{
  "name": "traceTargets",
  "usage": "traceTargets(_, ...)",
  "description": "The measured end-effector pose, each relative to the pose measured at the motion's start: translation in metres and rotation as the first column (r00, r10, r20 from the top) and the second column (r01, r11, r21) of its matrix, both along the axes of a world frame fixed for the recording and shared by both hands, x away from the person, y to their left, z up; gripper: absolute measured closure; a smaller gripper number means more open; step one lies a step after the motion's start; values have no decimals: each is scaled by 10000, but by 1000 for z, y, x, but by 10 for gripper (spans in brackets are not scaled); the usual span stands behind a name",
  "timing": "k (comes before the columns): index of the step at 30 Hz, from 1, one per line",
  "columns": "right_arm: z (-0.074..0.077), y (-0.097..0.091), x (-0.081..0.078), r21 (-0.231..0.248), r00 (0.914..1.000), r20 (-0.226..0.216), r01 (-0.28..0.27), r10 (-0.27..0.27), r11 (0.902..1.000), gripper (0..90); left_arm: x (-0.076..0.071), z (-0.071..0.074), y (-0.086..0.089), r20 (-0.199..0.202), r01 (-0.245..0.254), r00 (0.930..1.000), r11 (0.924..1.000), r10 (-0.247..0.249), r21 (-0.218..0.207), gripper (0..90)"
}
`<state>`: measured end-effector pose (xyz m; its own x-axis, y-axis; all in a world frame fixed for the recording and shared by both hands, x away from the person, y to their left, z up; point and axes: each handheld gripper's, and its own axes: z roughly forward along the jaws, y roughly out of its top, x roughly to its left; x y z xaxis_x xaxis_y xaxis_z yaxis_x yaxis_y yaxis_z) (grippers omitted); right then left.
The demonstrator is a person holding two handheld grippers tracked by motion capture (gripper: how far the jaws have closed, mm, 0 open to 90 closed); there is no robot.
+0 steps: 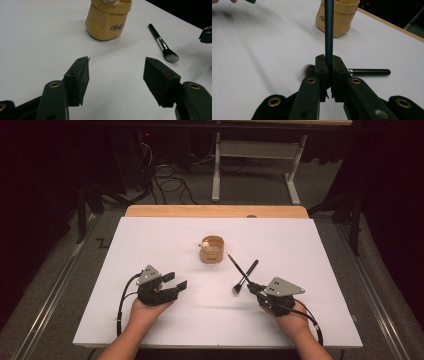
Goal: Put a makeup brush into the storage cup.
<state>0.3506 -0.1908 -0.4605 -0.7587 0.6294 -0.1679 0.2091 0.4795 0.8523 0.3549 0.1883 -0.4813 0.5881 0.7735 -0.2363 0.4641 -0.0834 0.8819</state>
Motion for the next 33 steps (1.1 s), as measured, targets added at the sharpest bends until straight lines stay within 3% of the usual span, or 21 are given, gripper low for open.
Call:
traceTargets(10,1,0,1,667,9997,-172,156,-145,9976,865,-2,4,-1,371,96,9993,9999,-91,-131,308)
traceTargets(18,7,5,5,781,10000,32,73,-76,9969,865,-4,5,-3,542,372,9979,9993,-368,-56,275)
traceTargets(33,19,32,7,790,9982,447,-446,411,9959,865,-5,8,-4,676,357,9971,9993,-348,-111,166)
